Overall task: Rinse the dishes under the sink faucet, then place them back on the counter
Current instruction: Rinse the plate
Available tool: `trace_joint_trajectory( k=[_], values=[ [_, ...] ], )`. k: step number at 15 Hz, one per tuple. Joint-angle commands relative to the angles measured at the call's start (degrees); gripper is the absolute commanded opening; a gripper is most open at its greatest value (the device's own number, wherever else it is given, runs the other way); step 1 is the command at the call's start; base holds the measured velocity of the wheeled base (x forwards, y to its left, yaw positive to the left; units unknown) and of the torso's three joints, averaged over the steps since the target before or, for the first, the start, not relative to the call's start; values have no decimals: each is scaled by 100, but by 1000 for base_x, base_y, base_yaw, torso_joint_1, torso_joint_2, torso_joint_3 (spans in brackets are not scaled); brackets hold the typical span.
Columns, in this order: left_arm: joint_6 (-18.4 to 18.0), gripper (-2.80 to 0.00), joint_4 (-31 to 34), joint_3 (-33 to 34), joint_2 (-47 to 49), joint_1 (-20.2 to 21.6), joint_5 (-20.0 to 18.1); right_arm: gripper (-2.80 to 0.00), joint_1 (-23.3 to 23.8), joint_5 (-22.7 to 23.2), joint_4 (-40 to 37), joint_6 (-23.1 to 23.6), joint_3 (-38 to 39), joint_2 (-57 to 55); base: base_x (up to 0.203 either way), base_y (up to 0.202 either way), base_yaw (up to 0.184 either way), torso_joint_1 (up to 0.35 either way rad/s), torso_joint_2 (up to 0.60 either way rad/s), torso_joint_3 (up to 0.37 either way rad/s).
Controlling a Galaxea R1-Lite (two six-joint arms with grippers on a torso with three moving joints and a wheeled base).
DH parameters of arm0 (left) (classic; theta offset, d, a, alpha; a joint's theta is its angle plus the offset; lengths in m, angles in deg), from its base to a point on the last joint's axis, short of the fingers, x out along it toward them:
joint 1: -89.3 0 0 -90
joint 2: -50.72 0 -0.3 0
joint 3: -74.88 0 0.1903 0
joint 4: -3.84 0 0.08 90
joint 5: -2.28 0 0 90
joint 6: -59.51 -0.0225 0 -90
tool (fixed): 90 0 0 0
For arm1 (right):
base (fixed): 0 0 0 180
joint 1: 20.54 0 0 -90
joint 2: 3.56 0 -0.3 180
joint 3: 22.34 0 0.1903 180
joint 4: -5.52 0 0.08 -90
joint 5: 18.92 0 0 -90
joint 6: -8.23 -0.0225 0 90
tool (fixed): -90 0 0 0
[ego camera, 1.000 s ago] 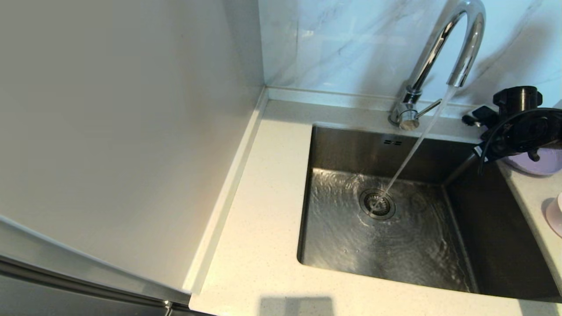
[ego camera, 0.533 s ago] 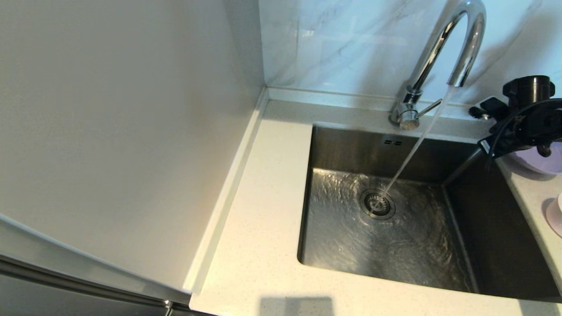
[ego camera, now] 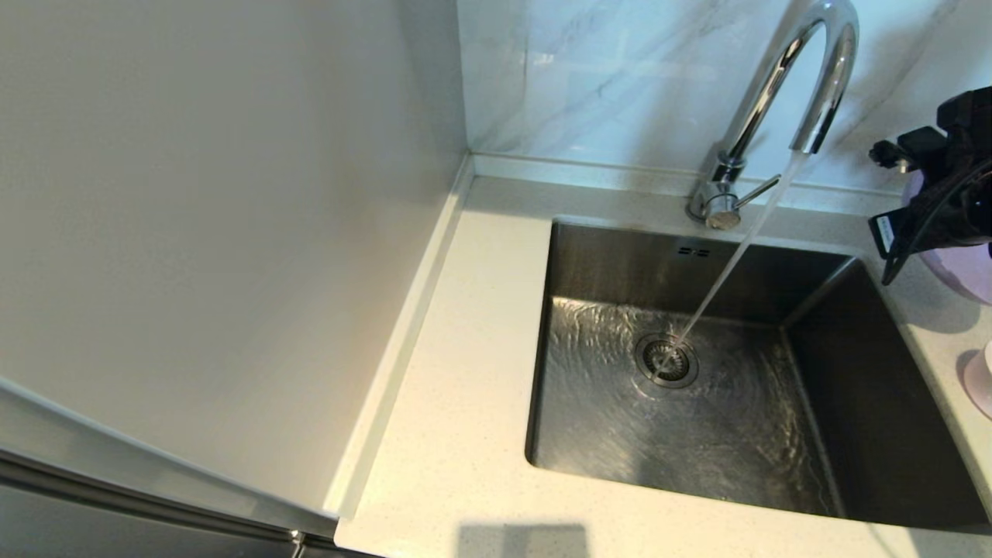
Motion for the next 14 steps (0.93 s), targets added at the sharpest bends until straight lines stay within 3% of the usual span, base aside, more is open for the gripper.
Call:
trace_joint_trajectory(
  k=[1, 5, 10, 14],
  values=[
    [-1, -280, 0, 0, 0, 2, 0, -280, -31, 155, -41, -95, 240, 687, 0, 0, 0, 0, 0, 0],
    [-1, -280, 0, 0, 0, 2, 0, -280, -24, 877, -670, -901, 498, 1615, 0, 0, 0, 0, 0, 0],
    [-1, -280, 0, 0, 0, 2, 0, -280, -24, 2590, -2306, -2259, 579, 2598, 0, 0, 0, 0, 0, 0],
    [-1, -280, 0, 0, 0, 2, 0, -280, -25, 3773, -2768, -2642, 894, 3210, 0, 0, 0, 0, 0, 0]
  ],
)
